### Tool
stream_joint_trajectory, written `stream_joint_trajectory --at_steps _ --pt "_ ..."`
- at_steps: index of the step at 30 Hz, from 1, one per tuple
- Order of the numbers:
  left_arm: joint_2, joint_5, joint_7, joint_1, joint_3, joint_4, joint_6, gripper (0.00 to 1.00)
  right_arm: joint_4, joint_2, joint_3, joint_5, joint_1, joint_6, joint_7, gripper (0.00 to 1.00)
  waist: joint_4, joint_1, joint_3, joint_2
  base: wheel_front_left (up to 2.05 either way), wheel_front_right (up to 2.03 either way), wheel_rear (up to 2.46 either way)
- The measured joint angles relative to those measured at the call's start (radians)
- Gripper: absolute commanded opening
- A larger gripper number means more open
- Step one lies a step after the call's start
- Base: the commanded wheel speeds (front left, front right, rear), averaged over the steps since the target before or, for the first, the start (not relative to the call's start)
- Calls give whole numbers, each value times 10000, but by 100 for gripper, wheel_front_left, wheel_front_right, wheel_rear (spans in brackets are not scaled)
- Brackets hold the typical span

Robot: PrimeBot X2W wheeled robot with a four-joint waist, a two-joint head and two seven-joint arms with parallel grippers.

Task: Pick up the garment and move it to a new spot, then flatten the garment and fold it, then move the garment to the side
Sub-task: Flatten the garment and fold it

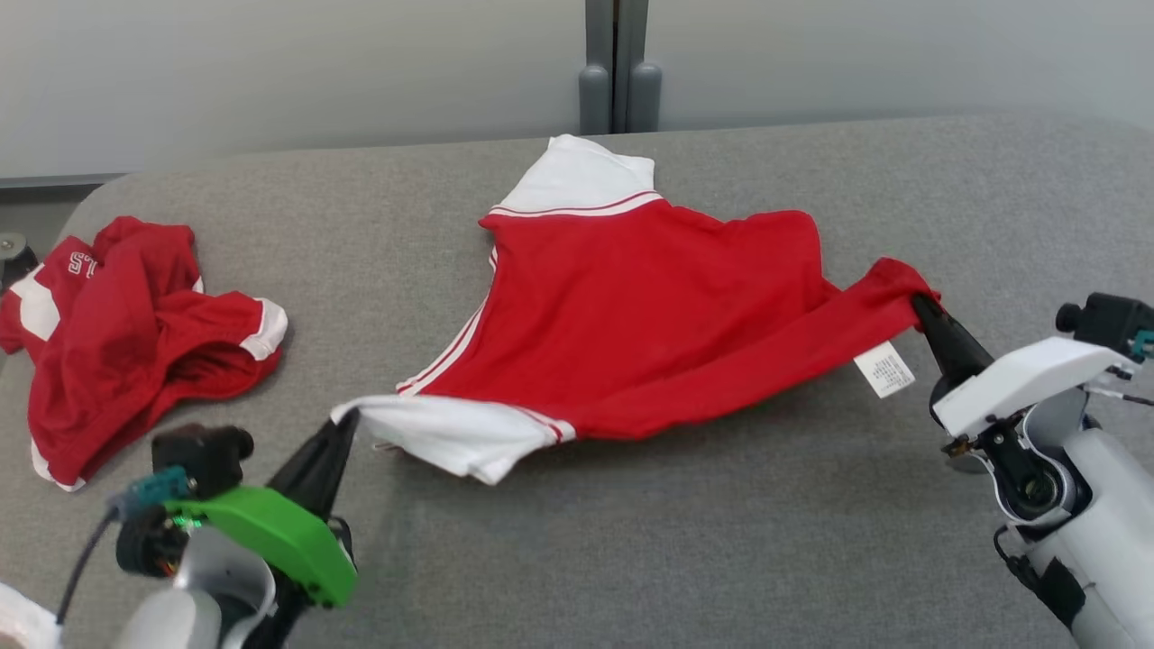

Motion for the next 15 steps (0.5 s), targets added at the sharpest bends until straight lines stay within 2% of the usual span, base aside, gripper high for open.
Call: stream_joint_trajectory --at_steps 6,15 --pt "644 -387 -671 -2860 -558 832 -36 0 151 364 -44 782 -1822 -2 334 0 -133 0 788 0 0 0 0" --pt "1549 -1430 -784 -8541 -1852 2989 -42 0 1463 660 232 539 -6381 -2 506 0 -253 0 2586 0 0 0 0"
